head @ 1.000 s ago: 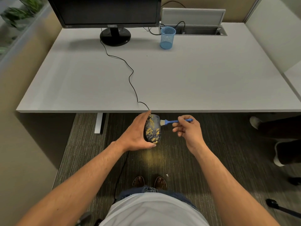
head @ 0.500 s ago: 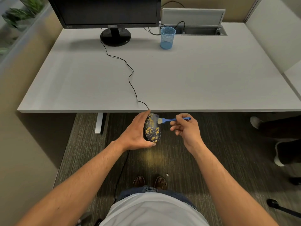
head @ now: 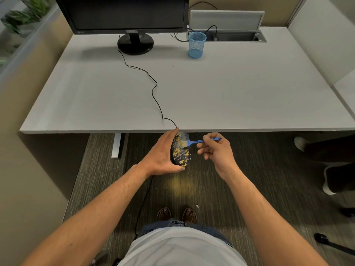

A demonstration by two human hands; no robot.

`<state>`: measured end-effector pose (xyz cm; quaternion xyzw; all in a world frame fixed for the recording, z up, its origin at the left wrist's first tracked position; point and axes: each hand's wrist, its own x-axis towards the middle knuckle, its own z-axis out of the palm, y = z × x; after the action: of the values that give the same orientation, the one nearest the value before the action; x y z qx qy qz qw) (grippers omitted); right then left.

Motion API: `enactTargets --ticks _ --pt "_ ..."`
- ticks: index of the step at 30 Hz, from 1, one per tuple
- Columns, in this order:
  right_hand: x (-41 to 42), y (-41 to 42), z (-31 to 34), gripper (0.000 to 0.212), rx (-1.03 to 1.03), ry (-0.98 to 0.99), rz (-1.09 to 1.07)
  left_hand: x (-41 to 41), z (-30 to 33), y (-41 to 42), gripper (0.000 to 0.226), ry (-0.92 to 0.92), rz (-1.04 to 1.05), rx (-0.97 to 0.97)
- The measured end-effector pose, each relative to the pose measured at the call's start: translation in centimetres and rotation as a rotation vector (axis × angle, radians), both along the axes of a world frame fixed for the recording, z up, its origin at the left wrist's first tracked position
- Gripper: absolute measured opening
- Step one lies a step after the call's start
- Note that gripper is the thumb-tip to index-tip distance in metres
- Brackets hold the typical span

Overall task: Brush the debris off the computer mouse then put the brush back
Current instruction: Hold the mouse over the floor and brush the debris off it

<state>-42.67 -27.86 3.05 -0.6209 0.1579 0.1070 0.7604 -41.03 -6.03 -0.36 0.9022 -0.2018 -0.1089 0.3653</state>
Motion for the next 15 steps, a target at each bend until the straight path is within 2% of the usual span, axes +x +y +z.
enactTargets --ticks 6,12,15 --pt "-0.3 -1.2 -0.2 0.007 -0.03 0.029 -0.079 0.0 0.0 0.2 0.127 0.001 0.001 0.001" --pt "-0.5 -0.3 0.1 0.008 -0.009 -0.028 0.036 0.1 0.0 0.1 0.127 0.009 0.015 0.0" --pt "-0.7 -0.6 -0.1 0.008 -0.043 0.008 0.001 0.3 0.0 0.1 0.127 0.014 0.02 -0.004"
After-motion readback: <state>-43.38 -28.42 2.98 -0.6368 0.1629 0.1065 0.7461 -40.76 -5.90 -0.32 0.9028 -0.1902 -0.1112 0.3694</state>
